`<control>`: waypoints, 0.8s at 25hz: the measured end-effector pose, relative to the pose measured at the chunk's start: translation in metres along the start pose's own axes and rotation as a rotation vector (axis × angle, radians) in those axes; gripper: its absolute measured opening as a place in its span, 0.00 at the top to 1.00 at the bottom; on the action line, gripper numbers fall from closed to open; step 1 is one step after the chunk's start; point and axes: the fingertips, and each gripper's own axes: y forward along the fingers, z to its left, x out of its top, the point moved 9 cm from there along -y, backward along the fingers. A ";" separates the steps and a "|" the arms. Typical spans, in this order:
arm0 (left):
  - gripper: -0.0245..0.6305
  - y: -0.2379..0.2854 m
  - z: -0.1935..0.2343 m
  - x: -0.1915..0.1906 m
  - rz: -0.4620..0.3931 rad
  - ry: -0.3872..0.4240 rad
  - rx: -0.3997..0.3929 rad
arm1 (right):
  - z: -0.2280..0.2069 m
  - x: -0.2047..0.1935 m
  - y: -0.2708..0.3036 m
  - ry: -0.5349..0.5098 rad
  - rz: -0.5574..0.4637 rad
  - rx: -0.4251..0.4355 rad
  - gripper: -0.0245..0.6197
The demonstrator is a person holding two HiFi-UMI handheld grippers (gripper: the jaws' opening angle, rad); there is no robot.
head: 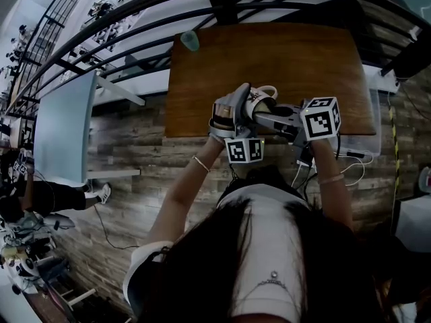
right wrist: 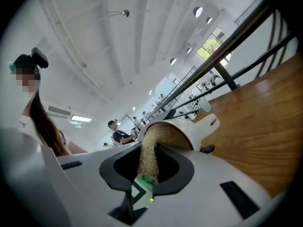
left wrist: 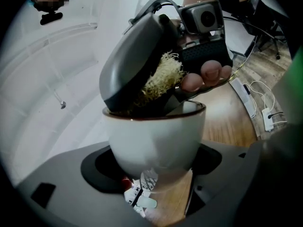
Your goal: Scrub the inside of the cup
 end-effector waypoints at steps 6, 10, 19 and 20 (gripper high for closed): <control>0.35 0.001 0.007 -0.002 -0.003 -0.004 0.030 | -0.001 0.003 0.001 0.105 -0.121 0.070 0.85; 0.35 0.003 0.009 -0.002 -0.003 -0.014 0.049 | -0.005 0.000 0.000 0.184 -0.182 0.112 0.85; 0.35 0.005 0.014 0.000 -0.003 -0.026 0.076 | -0.007 -0.001 -0.001 0.335 -0.310 0.219 0.85; 0.35 0.005 0.014 0.000 -0.003 -0.027 0.075 | -0.007 -0.001 -0.001 0.334 -0.310 0.218 0.85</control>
